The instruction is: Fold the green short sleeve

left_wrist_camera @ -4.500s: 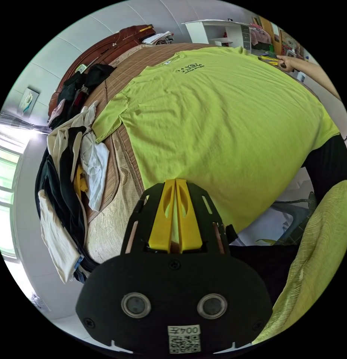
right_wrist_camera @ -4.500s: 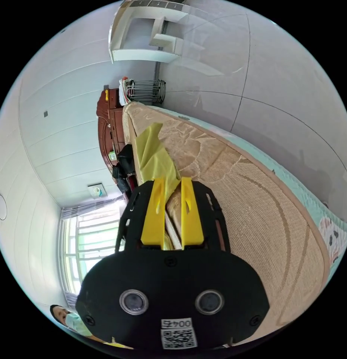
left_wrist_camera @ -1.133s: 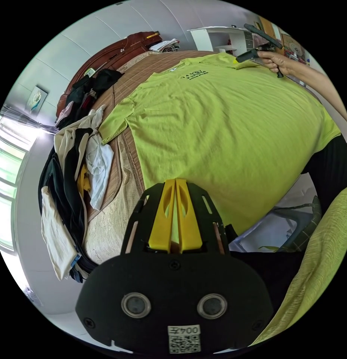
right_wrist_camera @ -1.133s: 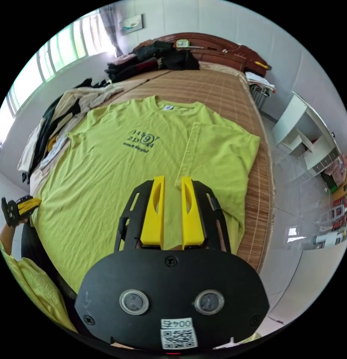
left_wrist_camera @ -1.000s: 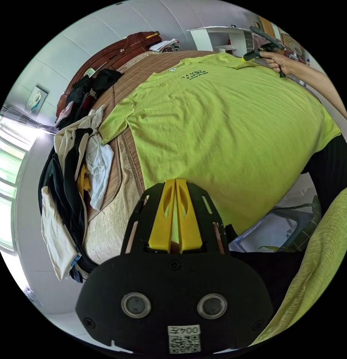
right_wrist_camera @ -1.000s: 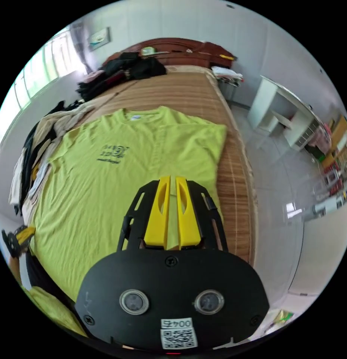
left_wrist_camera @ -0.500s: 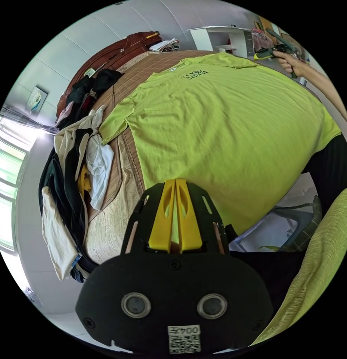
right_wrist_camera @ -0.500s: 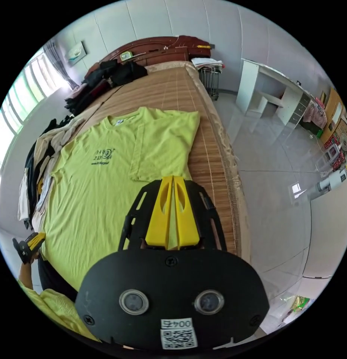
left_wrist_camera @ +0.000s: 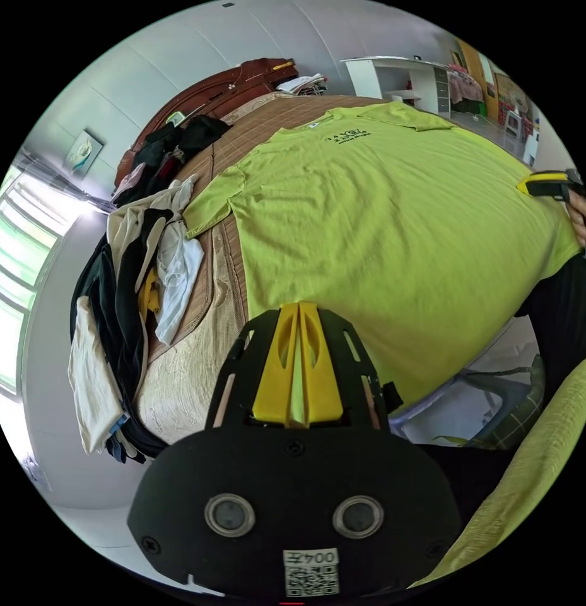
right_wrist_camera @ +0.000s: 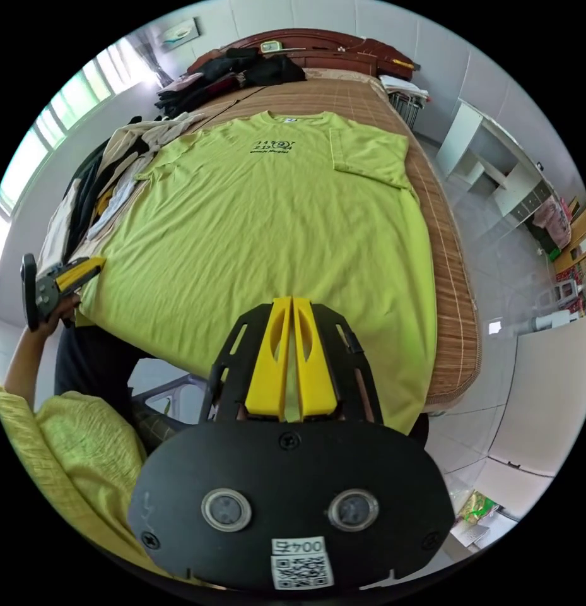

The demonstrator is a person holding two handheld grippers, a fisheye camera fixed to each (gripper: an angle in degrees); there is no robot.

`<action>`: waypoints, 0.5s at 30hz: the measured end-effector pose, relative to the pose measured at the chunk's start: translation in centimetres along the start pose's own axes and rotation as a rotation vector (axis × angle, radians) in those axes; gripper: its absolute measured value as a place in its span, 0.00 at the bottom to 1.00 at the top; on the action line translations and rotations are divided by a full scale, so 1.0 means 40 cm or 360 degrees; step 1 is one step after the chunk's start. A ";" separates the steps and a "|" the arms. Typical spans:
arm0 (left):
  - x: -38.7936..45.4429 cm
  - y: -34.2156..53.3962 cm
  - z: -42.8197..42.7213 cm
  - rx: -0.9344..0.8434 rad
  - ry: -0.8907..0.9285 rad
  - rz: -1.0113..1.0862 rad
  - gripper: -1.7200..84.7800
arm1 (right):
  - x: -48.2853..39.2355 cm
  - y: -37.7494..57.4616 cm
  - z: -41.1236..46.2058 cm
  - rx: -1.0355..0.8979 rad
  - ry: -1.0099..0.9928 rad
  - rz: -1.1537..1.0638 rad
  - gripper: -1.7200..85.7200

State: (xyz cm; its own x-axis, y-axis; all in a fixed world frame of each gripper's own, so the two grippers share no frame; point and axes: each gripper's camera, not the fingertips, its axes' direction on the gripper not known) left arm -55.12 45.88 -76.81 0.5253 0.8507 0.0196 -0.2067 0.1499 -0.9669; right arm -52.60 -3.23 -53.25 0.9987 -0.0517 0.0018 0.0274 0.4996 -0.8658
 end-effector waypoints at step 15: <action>-0.072 -0.033 -0.109 0.0210 -0.0050 -0.0074 0.14 | 0.000 -0.112 -0.175 -0.0158 0.0059 -0.0004 0.15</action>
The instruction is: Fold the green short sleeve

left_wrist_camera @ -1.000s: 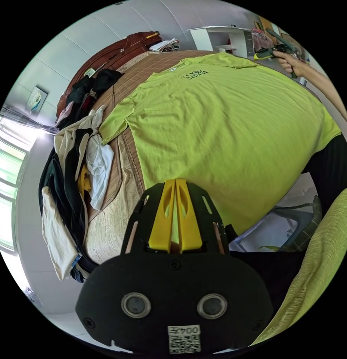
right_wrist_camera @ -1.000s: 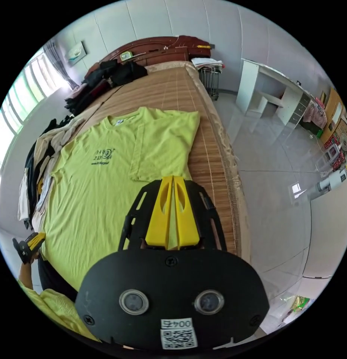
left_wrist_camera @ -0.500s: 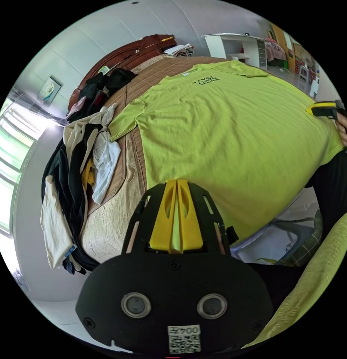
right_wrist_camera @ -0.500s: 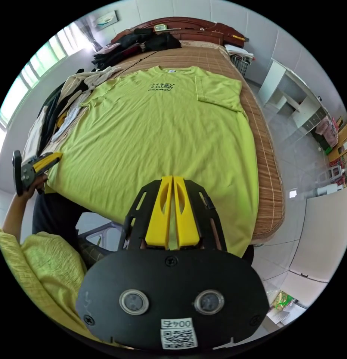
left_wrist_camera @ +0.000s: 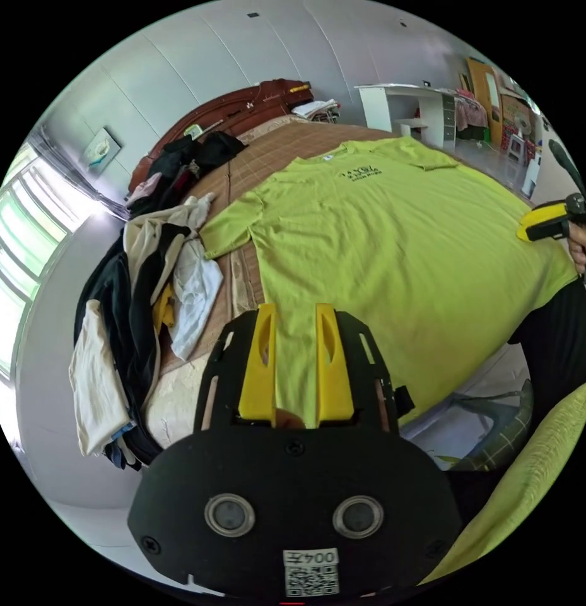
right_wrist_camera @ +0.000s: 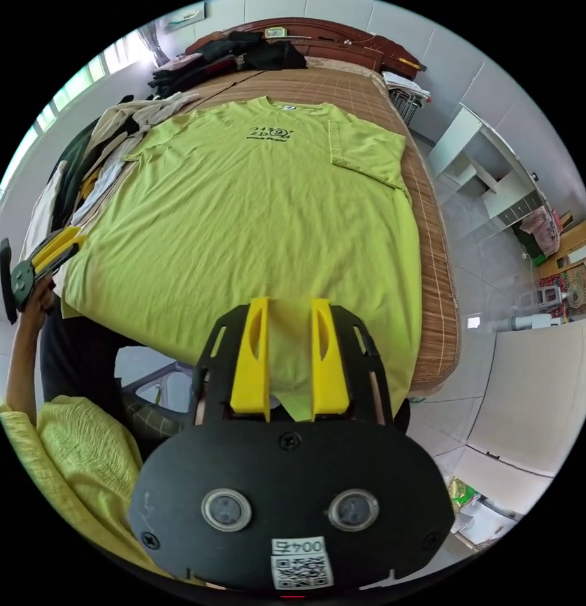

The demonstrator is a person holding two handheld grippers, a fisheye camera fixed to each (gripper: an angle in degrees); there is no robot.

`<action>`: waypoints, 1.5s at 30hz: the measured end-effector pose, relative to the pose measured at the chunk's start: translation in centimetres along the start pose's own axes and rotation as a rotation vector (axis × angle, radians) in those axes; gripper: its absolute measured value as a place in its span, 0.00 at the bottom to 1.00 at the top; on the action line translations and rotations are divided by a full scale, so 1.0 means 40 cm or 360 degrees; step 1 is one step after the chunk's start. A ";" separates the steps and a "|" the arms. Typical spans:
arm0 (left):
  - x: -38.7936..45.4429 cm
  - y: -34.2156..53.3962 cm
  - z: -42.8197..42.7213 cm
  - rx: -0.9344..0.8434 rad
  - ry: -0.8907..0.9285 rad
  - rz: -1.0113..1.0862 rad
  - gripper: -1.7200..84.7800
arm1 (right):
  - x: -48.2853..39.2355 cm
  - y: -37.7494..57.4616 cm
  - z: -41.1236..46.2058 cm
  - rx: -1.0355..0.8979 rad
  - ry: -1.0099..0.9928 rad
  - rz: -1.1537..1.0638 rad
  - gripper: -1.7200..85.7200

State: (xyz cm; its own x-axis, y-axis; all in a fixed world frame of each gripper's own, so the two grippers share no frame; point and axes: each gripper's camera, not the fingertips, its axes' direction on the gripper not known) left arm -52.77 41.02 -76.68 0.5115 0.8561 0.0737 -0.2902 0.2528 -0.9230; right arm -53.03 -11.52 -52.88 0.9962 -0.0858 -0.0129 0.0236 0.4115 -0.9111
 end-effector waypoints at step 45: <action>-0.469 -0.269 0.391 -0.0206 -0.0026 -0.0126 0.25 | -1.454 -1.223 -0.034 -0.0283 0.0414 -0.1739 0.07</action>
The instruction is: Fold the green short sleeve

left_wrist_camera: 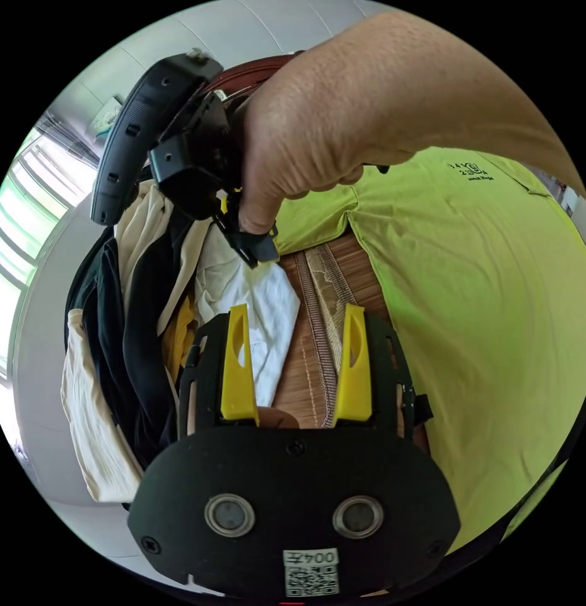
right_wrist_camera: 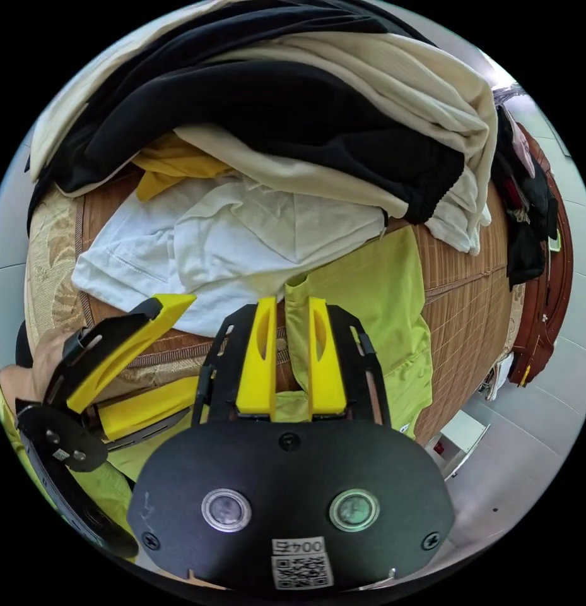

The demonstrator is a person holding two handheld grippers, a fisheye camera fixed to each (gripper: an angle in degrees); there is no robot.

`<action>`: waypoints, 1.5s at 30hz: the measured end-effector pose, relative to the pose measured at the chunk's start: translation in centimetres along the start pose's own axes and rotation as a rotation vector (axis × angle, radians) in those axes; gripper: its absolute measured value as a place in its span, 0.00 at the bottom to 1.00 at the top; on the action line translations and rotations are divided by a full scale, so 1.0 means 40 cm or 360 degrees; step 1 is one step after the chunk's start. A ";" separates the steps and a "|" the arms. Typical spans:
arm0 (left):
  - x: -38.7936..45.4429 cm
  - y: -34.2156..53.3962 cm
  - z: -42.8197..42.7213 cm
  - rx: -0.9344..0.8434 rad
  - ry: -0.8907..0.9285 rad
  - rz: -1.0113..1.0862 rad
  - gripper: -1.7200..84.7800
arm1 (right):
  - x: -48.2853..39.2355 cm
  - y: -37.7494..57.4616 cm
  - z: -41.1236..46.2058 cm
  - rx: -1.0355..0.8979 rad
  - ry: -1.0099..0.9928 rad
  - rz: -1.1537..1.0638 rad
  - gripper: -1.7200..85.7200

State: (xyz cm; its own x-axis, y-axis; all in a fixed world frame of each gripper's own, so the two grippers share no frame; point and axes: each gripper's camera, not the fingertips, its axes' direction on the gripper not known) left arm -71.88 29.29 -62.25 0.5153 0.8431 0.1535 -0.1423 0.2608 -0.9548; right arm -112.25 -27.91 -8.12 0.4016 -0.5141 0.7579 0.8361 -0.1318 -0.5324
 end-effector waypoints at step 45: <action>0.314 -0.228 -0.020 0.0181 -0.0334 0.0763 0.21 | -0.400 1.563 0.559 0.0597 -0.0645 0.1632 0.08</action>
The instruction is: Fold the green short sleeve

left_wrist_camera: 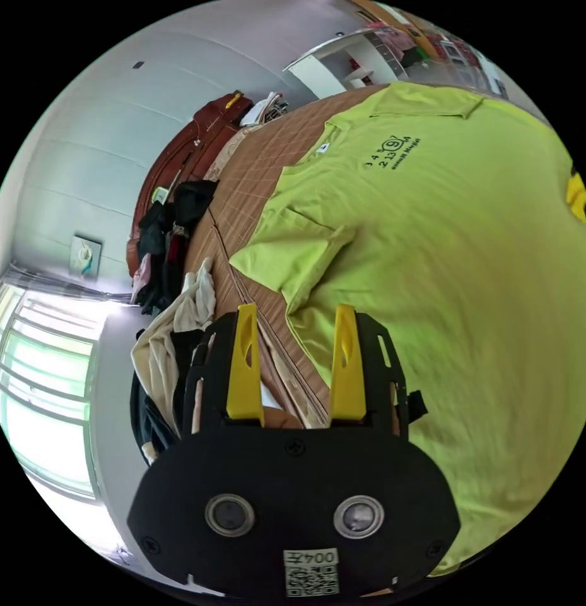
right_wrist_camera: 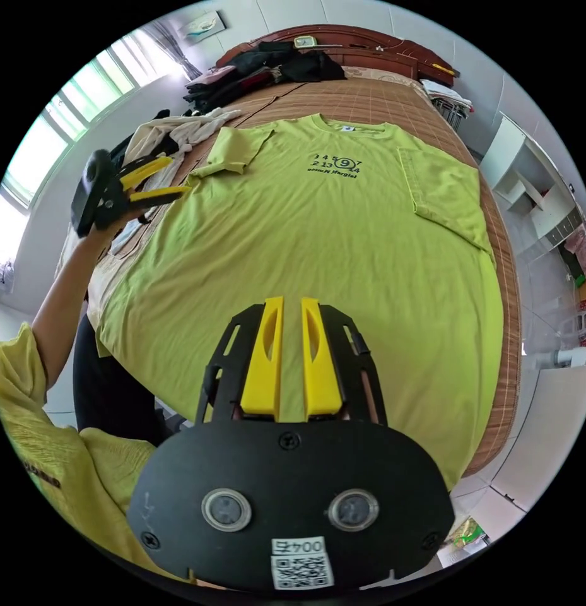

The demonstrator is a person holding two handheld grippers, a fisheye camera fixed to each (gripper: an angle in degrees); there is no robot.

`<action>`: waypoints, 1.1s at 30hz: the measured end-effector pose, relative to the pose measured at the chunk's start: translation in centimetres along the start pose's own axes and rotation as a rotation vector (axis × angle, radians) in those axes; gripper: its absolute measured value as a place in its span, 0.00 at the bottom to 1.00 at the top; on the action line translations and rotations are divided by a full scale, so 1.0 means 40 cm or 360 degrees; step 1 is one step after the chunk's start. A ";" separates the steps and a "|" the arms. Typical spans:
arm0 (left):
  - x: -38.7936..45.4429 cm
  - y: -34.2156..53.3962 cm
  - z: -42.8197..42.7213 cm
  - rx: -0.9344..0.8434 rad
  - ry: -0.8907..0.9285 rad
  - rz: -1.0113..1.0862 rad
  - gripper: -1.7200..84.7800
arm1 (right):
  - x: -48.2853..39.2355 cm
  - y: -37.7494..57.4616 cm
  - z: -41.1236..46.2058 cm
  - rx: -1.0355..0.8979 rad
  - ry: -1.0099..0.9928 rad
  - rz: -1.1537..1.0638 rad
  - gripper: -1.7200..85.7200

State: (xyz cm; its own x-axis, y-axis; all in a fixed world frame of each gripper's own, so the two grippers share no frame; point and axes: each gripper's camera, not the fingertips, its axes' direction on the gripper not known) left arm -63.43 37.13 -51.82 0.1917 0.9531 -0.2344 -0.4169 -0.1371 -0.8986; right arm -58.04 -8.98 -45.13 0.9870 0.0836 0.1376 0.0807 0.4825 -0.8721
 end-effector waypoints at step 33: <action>0.060 0.070 0.223 0.0044 -0.0098 -0.0047 0.03 | -0.040 -1.128 0.555 -0.0162 -0.0680 -0.0152 0.06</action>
State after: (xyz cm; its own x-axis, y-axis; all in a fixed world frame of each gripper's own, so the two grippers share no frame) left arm -72.07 41.43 -51.59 0.1496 0.9715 -0.1838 -0.4365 -0.1019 -0.8939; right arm -66.38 -11.55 4.43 0.8301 0.4056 0.3827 0.2033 0.4190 -0.8849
